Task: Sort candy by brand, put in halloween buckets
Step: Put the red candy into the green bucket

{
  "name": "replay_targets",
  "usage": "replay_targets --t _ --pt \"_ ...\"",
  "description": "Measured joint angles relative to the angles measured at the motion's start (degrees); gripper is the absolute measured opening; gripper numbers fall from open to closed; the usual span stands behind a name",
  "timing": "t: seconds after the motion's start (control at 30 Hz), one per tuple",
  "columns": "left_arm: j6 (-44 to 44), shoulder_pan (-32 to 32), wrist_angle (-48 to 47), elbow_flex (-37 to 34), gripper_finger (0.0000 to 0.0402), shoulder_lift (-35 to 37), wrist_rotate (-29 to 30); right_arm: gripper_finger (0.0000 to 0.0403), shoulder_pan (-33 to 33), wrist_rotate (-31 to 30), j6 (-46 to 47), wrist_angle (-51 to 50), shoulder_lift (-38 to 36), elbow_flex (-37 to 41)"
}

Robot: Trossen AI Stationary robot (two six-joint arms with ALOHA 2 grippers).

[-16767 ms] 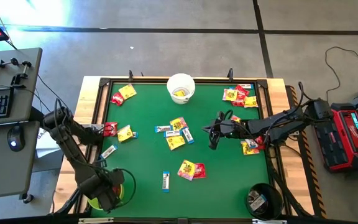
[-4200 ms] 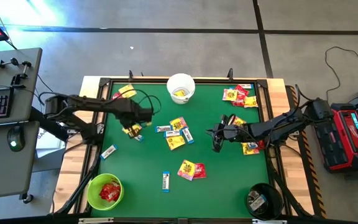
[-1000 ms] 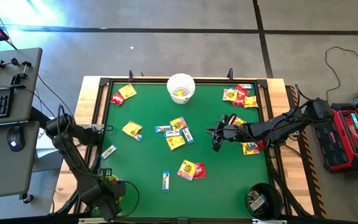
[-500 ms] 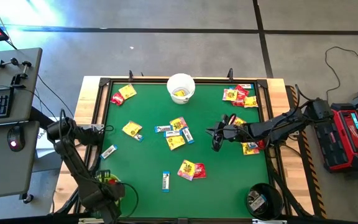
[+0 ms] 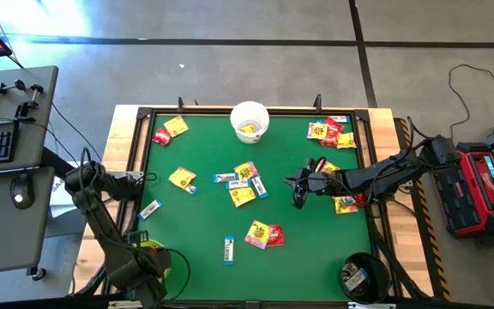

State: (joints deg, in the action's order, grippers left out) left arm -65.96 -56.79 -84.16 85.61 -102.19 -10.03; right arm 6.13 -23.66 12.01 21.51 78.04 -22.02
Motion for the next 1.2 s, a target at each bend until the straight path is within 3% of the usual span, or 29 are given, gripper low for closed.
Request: replay_targets --t 0.3,0.57,0.9,1.2 --pt "1.46 2.18 -1.21 0.47 0.0008 6.68 10.9 0.0042 0.0 0.0 0.04 0.0 0.0 0.0" --pt "3.83 4.61 1.06 0.51 0.0001 15.3 24.33 0.0042 -0.01 -0.37 0.02 -0.02 0.0 0.0" --pt "21.09 14.33 2.69 0.51 0.0 18.18 28.75 0.0042 -0.02 -0.74 0.01 -0.66 -0.02 0.02" --pt "44.14 26.4 13.74 0.51 0.0 18.16 28.62 0.0042 -0.02 -5.2 2.36 -3.51 -0.02 0.02"
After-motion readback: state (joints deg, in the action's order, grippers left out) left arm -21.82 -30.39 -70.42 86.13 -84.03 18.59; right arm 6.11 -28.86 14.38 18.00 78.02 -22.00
